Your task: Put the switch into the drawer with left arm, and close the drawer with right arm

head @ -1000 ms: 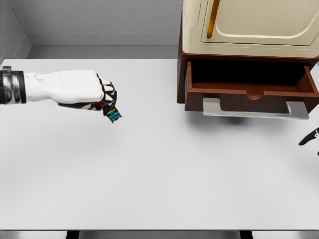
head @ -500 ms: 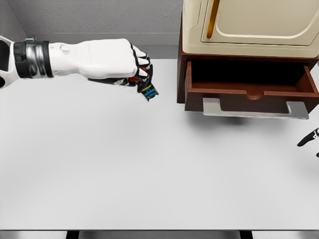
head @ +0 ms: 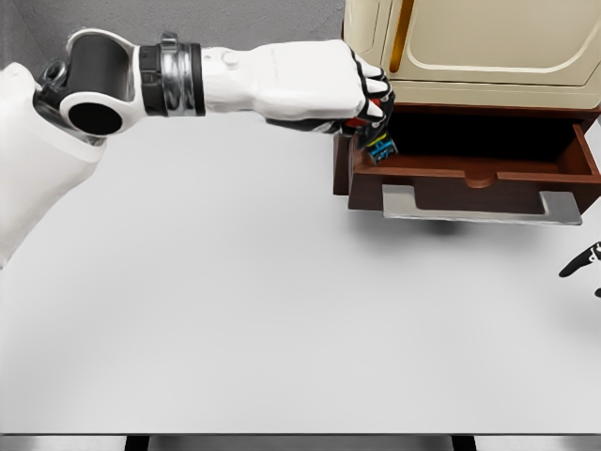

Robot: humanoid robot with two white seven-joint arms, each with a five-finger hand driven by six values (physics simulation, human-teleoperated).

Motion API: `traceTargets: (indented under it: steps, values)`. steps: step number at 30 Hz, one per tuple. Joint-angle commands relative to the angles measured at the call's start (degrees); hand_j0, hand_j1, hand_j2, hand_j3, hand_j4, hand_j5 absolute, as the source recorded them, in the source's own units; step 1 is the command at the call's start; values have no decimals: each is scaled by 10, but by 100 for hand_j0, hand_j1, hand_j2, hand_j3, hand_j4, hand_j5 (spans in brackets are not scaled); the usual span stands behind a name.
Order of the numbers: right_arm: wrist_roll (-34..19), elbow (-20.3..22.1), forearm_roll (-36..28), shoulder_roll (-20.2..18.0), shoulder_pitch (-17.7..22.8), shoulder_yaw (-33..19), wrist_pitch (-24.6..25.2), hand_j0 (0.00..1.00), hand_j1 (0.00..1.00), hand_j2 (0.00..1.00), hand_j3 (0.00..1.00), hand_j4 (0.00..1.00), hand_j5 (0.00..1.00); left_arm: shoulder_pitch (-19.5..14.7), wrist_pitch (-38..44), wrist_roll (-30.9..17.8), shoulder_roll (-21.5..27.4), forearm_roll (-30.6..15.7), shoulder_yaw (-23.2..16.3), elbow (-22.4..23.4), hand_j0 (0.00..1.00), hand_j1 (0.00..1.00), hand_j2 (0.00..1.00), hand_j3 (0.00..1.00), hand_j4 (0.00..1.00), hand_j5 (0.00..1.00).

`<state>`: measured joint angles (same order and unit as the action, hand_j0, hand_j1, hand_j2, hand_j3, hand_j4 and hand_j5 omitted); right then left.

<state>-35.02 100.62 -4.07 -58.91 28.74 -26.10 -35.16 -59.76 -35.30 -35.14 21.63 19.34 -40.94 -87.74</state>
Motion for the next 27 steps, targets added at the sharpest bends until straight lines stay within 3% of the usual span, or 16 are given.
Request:
traceTargets:
  steps: [1, 4, 6, 9, 11, 27]
  values:
    - [0, 0, -4, -1, 0, 0, 2, 63, 63, 63, 63, 63, 63, 0, 3, 1, -55, 15, 0, 52, 32, 32, 32, 32, 32, 32]
    - [0, 0, -4, -1, 0, 0, 2, 63, 63, 63, 63, 63, 63, -1, 3, 1, -119, 44, -1, 82, 32, 32, 32, 32, 32, 32]
    - [0, 0, -4, -1, 0, 0, 2, 63, 63, 63, 63, 63, 63, -2, 3, 1, -132, 47, -7, 99, 32, 32, 32, 32, 32, 32]
    - [0, 0, -4, -1, 0, 1, 2, 63, 63, 63, 63, 63, 63, -18, 3, 1, -192, 76, -10, 184, 32, 32, 32, 32, 32, 32]
    - [0, 0, -4, -2, 0, 1, 2, 63, 63, 63, 63, 63, 63, -20, 3, 1, -200, 76, -10, 224, 32, 32, 32, 32, 32, 32]
    - [0, 0, -4, -2, 0, 10, 2, 63, 63, 63, 63, 63, 63, -26, 3, 1, -216, 76, -16, 258, 33, 33, 33, 33, 33, 33]
